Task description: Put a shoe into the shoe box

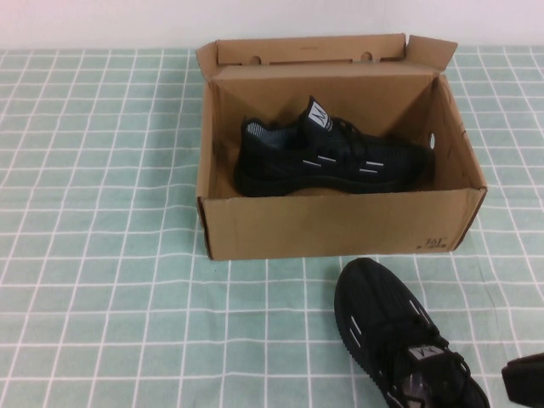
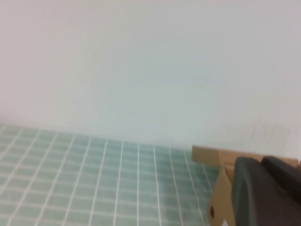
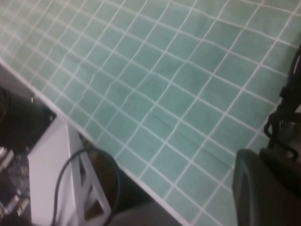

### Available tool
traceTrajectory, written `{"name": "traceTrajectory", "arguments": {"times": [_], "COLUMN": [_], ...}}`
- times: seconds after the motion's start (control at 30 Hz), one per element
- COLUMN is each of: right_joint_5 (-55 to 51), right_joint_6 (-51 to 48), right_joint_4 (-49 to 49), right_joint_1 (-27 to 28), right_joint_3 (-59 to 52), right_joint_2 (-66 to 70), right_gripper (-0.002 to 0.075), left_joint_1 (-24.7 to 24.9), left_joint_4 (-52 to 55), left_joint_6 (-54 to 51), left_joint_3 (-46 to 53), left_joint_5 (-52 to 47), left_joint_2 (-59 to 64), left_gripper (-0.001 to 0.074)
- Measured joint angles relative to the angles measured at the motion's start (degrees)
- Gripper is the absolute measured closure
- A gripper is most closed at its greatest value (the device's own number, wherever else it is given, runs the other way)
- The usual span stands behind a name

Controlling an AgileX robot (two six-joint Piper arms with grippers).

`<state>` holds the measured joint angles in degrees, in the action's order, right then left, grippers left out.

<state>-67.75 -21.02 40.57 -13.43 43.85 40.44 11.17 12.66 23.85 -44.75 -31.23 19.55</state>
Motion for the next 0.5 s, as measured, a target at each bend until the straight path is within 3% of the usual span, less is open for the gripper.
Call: {"name": "traceTrajectory", "arguments": {"times": [0.23,0.5], "right_joint_5": [-3.4,-3.7], "right_joint_6": [7.7,22.4], "right_joint_4": [-14.8,-31.4], "right_joint_1": [-7.6,-25.2], "right_joint_3": [15.1,22.7], "right_joint_2": [7.5,17.0], "right_gripper": [0.0717,0.0715], "left_joint_1": [0.0,0.0], "left_joint_4": [-2.8,-3.9], "left_joint_6": [0.0,0.0], "left_joint_3": [0.1,0.1], "left_joint_5": [-1.1,-1.5], "left_joint_2": [3.8,8.7], "left_gripper": [0.0735,0.0735]}}
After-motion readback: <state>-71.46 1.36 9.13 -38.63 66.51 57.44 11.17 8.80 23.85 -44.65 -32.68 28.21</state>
